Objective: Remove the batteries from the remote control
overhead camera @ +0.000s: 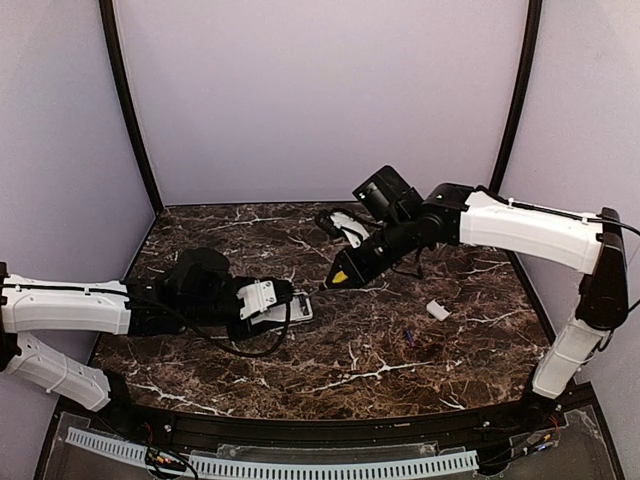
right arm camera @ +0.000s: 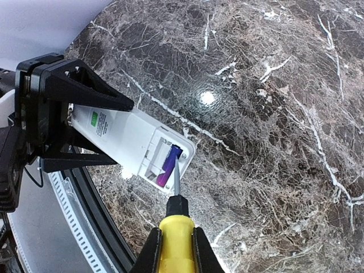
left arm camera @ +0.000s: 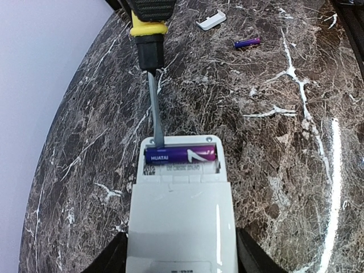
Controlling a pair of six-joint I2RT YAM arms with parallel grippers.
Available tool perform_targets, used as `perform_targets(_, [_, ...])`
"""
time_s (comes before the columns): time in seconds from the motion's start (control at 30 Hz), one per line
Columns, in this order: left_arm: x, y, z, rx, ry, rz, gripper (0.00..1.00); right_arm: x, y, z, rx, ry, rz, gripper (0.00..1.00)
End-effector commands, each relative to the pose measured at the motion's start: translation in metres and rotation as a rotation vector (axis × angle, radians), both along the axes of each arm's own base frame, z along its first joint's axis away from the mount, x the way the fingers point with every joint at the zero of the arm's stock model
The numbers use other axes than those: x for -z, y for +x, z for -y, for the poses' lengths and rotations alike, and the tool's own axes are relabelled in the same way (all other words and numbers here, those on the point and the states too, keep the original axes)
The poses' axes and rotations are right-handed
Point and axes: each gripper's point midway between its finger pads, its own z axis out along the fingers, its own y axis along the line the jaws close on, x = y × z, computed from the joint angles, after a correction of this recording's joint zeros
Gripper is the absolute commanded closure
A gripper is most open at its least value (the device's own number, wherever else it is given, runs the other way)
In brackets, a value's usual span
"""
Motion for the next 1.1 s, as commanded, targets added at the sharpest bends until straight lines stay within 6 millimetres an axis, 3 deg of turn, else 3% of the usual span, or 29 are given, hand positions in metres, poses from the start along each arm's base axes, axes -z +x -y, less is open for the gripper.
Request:
perform_targets(0.0, [-0.033,-0.01,0.016,0.1,-0.091,0.06,1.0,-0.021,-0.01,0.008,-0.097,0.016,0.087,1.0])
perform_targets(0.3, [-0.02,-0.005,0.01,0.107,-0.007,0.103,1.0,-0.05,-0.02,0.024,-0.232,0.029,0.267,1.0])
perform_targets(0.7, [-0.015,-0.006,0.012,0.23,0.053,0.284,1.0,-0.052,-0.028,0.034,-0.408,-0.04,0.538,1.0])
perform_targets(1.07, [-0.016,-0.001,0.011,0.23,0.072,0.35,1.0,-0.048,-0.025,0.017,-0.444,-0.098,0.679,1.0])
